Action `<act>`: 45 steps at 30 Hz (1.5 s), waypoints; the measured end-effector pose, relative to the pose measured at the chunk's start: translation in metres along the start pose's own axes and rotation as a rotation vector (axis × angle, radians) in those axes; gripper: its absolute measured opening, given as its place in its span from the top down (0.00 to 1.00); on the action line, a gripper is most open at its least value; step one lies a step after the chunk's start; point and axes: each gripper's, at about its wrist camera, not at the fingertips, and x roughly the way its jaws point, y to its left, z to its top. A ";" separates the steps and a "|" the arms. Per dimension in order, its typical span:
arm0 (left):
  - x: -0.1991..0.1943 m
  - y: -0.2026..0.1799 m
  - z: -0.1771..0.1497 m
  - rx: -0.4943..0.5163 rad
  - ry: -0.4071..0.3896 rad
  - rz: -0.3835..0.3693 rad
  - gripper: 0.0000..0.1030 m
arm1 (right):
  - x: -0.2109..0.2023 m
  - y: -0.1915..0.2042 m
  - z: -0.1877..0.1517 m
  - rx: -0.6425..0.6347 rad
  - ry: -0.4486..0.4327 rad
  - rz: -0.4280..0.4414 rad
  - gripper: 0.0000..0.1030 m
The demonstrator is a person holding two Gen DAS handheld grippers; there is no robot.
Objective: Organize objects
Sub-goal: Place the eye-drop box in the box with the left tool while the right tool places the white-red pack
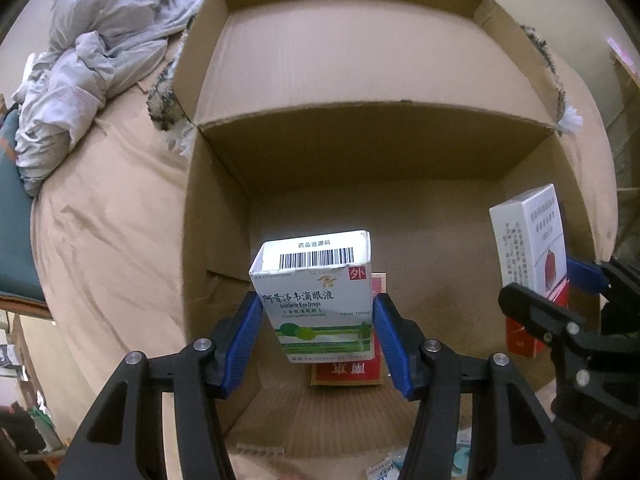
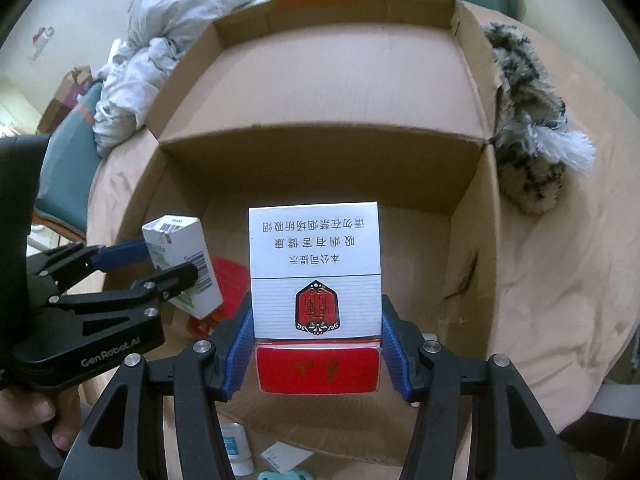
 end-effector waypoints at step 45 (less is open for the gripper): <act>0.024 -0.001 0.001 0.194 0.081 -0.010 0.10 | -0.005 -0.008 0.004 -0.022 -0.015 0.021 0.13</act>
